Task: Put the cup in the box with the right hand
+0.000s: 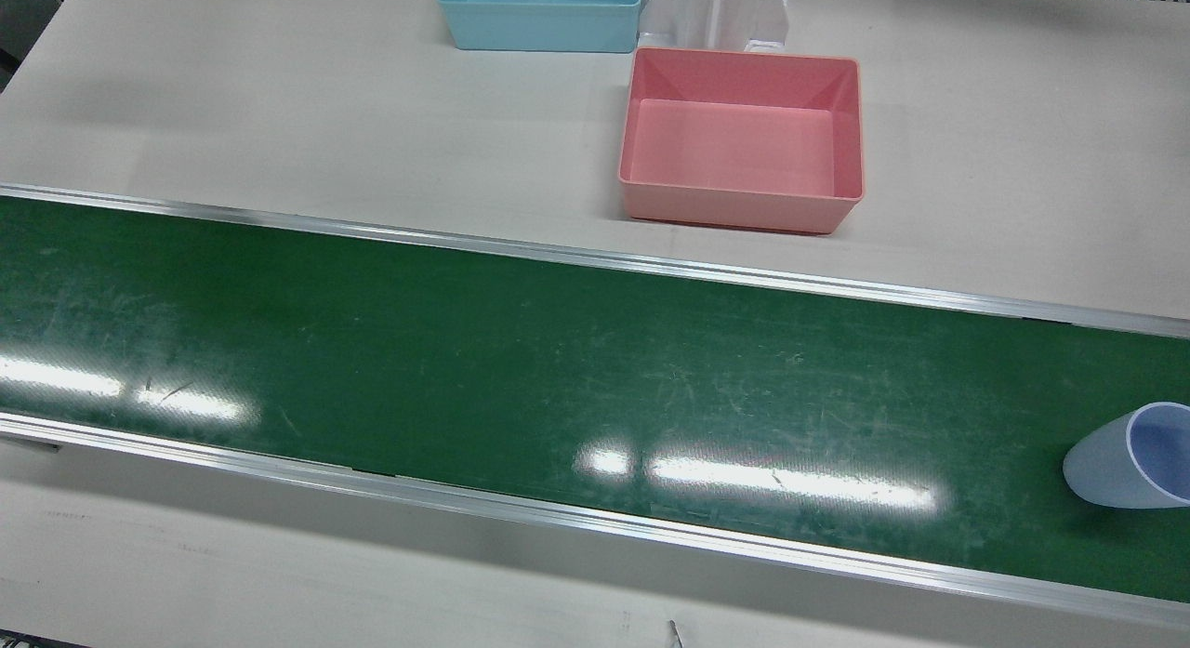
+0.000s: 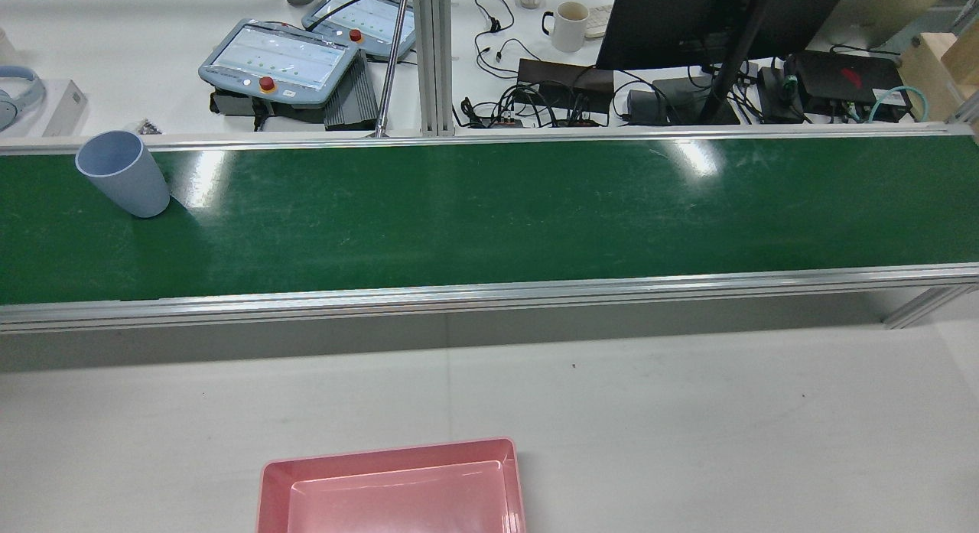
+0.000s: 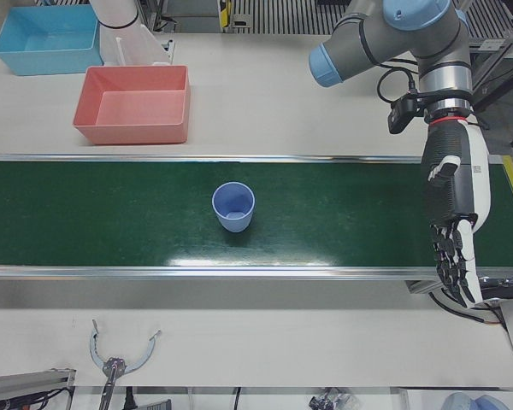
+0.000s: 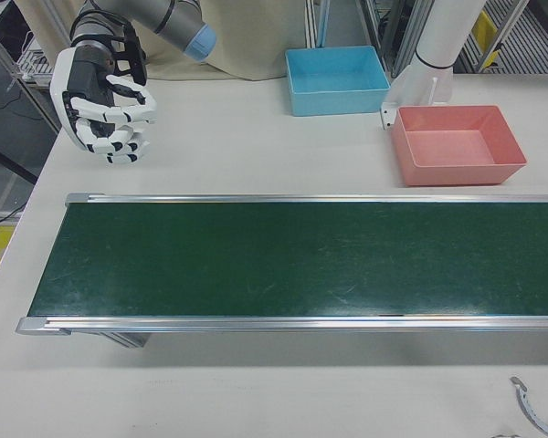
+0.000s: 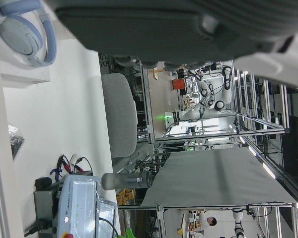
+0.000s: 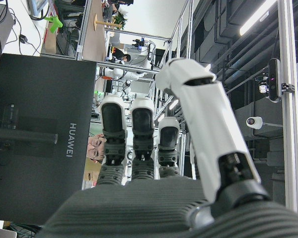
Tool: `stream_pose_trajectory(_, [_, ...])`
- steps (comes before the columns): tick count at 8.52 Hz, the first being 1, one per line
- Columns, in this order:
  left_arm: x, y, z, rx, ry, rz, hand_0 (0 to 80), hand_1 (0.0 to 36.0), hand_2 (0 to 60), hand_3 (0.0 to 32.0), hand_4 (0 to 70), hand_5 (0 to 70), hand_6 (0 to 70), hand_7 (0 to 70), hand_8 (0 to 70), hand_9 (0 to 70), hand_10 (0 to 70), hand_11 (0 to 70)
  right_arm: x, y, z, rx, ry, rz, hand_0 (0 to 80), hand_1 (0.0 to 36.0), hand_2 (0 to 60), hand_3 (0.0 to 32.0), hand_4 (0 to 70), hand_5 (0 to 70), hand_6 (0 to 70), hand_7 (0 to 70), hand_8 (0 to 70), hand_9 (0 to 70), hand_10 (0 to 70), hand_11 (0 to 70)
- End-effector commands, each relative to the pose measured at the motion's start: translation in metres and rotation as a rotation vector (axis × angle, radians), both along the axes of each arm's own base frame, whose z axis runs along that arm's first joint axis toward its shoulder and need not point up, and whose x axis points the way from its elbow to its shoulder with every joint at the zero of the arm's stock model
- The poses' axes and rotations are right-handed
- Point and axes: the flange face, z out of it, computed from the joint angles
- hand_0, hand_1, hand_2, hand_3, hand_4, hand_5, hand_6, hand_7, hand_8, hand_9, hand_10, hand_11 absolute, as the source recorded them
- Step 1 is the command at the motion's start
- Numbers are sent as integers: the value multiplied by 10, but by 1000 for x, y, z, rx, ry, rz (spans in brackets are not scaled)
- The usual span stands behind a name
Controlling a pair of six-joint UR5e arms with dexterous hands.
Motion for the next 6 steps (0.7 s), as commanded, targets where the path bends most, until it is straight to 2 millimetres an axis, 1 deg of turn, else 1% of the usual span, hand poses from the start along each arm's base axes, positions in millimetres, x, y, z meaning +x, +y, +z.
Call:
stream_pose_trajectory(1, [1,0,0,0,0,1,0,0,0,0,0,0,0,0,0,0,0,0,1,1,-1,3,0,2,800,360,330,0,288,214,224,700,446,565,347,522])
stream_pose_trajectory(4, [1,0,0,0,0,1,0,0,0,0,0,0,0,0,0,0,0,0,0,1,-3,5,0,1,800,360,331,0,270,213,216,700,439,552,337,510])
stream_pose_trajectory(6, [1,0,0,0,0,1,0,0,0,0,0,0,0,0,0,0,0,0,0,0,-3,6,0,1,800,360,342,0,299,212,223,700,445,563,344,518])
